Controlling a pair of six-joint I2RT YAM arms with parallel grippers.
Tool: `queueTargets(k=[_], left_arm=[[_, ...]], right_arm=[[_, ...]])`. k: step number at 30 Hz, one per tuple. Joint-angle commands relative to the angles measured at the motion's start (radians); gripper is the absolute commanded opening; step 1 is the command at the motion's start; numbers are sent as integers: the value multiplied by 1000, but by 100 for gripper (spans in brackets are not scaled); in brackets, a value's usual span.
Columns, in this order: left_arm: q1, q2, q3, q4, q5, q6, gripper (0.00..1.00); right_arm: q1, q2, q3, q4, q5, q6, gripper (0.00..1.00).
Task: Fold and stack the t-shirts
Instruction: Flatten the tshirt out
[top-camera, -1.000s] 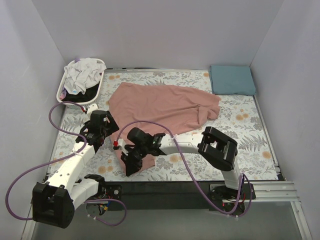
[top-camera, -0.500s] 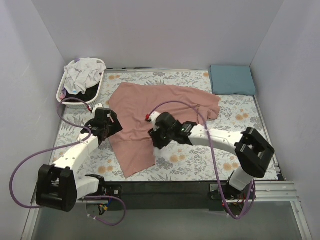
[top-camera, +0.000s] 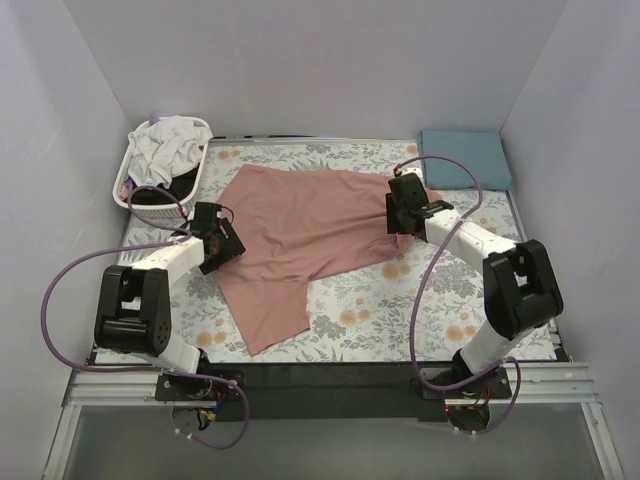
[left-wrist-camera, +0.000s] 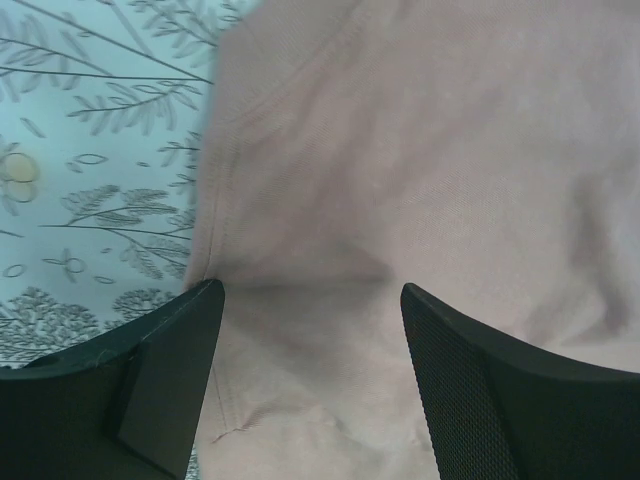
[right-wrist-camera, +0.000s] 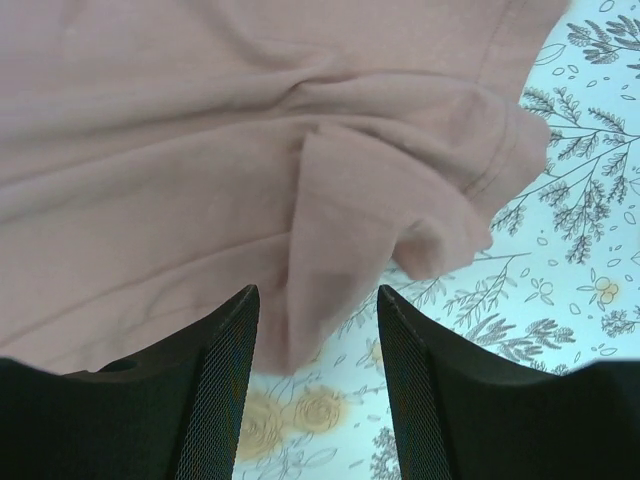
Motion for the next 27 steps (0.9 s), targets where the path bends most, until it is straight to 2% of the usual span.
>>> queueTargets(k=[1,6,10,11,13,14,15,17,19,21,22,24,25,27], left_arm=[[39,-21,6,-36,-33,18,71],[41,-45,-7,-45,-68,28,71],[41,-35,4,-53,-62,30,71],[42,-35,4,-51,-57,31,71],[42,-39,4,-51,-54,30,71],[41,-47,3,-51,-56,30,71],[41,-48,4,-51,-56,30,71],[41,-52,4,-51,-54,30,71],[42,-53,6,-51,-53,30,71],[41,-53,4,-51,-51,33,71],[41,-56,4,-53,-51,33,71],[41,-56,4,-53,-51,33,71],[41,-59,3,-53,-51,33,71],[42,-62,3,-54,-45,35,71]], right_arm=[[-30,77,75,10,43,16,57],[-49,163,98,14,52,24,54],[-66,158,61,13,58,28,45],[-69,132,44,14,62,31,36],[-78,92,-11,5,76,34,24],[-81,66,-32,2,82,38,14],[-92,8,-55,-1,81,48,12],[-104,-95,-143,-2,82,62,2],[-131,-161,-206,-2,64,97,1],[-165,-264,-311,1,30,149,6],[-177,-298,-345,1,18,168,14],[-220,-399,-446,2,-23,198,24],[-233,-433,-482,2,-31,229,37],[-253,-517,-551,1,-48,238,47]])
